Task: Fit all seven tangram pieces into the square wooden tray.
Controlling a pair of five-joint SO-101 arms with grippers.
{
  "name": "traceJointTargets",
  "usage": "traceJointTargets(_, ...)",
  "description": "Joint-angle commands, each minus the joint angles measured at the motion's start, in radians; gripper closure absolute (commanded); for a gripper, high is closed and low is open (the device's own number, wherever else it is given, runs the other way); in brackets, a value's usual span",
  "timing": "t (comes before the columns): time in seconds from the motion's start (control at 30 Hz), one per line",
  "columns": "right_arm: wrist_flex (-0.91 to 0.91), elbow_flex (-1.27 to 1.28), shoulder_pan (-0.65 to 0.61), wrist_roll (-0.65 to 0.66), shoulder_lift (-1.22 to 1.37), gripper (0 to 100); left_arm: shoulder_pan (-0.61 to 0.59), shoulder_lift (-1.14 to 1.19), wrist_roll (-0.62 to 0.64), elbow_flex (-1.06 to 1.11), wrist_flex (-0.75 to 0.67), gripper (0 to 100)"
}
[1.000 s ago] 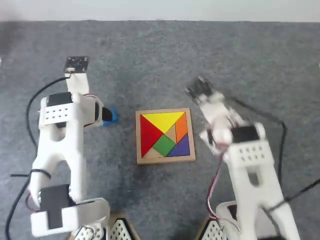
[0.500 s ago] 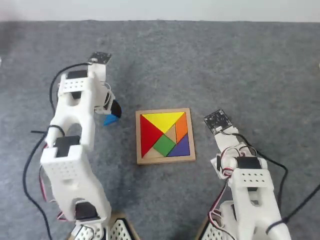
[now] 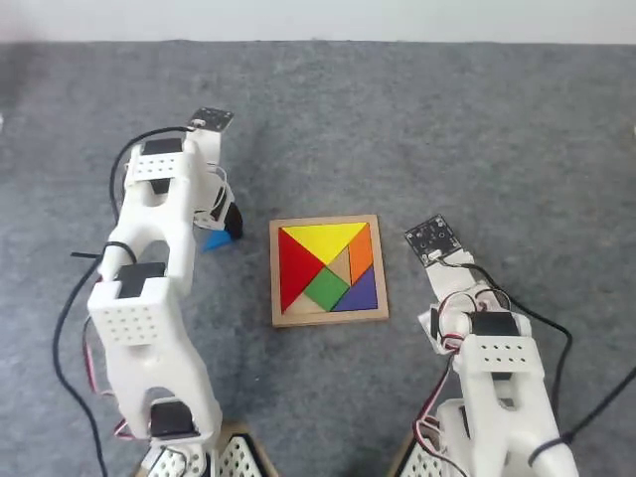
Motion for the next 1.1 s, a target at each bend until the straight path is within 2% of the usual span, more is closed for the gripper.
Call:
traceJointTargets(0.0,-0.018,-0.006,0.008,0.015,-0.021,73.6,0.005,-0.005,-0.064,-0.022,0.035,78)
traceJointTargets(0.4,-0.018,-0.006,0.008,0.014,-0.021,73.6,-0.025,-0.011,-0.261,-0.025,0.089,78)
traceJointTargets(0.67,-0.019,-0.006,0.007,0.014,-0.021,73.6,-0.051,-0.175,-0.316,-0.001,0.181,75)
traceJointTargets(1.07,-0.019,-0.006,0.007,0.014,-0.021,73.6,0.028,-0.175,-0.311,0.180,-0.018,75)
